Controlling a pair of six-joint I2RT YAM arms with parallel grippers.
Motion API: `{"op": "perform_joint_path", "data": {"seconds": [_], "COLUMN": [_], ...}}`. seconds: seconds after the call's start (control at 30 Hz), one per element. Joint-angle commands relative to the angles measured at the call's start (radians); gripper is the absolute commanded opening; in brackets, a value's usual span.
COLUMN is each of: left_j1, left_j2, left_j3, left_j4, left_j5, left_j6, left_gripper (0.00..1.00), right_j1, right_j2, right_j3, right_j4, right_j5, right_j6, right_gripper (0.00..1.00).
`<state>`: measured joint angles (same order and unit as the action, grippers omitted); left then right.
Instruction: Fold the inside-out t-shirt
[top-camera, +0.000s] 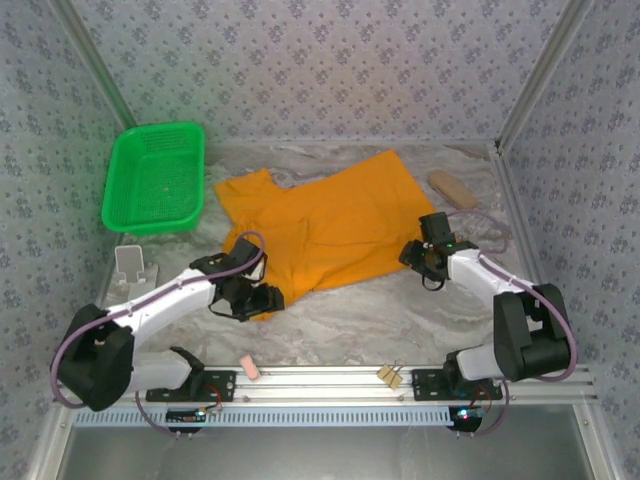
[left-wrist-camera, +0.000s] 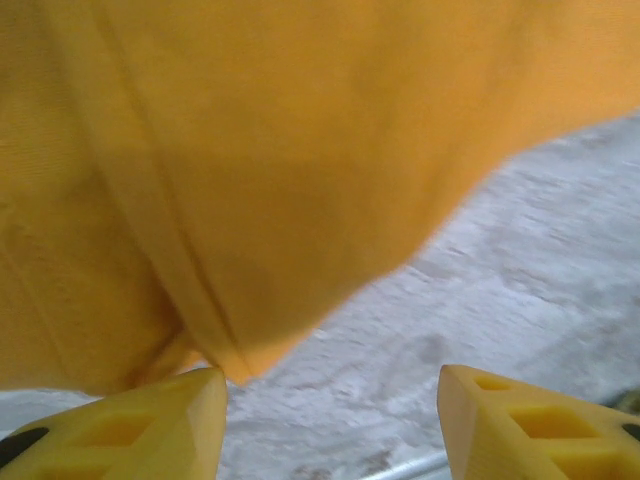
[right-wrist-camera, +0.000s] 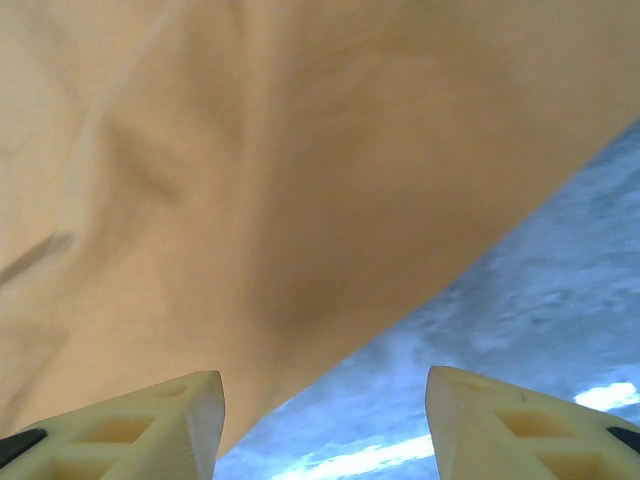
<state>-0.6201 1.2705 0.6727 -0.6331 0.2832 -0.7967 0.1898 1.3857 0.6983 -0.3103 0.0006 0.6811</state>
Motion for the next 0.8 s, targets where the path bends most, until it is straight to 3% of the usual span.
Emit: {"op": "perform_joint_path", "data": {"seconds": [0.0, 0.07, 0.2, 0.23, 0.33, 0.5, 0.77], "left_j1": [-0.004, -0.003, 0.009, 0.021, 0.081, 0.168, 0.233], "left_j2": [0.042, 0.066, 0.119, 0.124, 0.112, -0.010, -0.180], "left_j3": [-0.006, 0.010, 0.061, 0.064, 0.059, 0.016, -0.039], "left_j4": [-0.039, -0.072, -0.132, -0.132, -0.143, -0.212, -0.231], "left_j5": [-0.137, -0.193, -0.283, -0.289, -0.251, -0.225, -0.055], "left_j6": [-0.045, -0.029, 0.015, 0.030, 0.077, 0.144, 0.029], "left_gripper": [0.57, 0.52, 0.17, 0.14, 0.00, 0.00, 0.00], "right_j1": [-0.038, -0.060, -0.095, -0.101, -0.117, -0.126, -0.130], "right_j2": [0.016, 0.042, 0.090, 0.101, 0.130, 0.148, 0.103], "right_j3": [0.022, 0.026, 0.042, 0.043, 0.059, 0.100, 0.152], "right_j4": [-0.024, -0.011, 0.045, 0.064, 0.091, 0.066, -0.123], "right_j5": [-0.047, -0.046, -0.024, -0.022, -0.021, 0.023, 0.178], "right_j6": [0.006, -0.005, -0.031, -0.040, -0.043, -0.045, -0.041], "right_gripper": [0.58, 0.57, 0.53, 0.51, 0.31, 0.00, 0.00]}}
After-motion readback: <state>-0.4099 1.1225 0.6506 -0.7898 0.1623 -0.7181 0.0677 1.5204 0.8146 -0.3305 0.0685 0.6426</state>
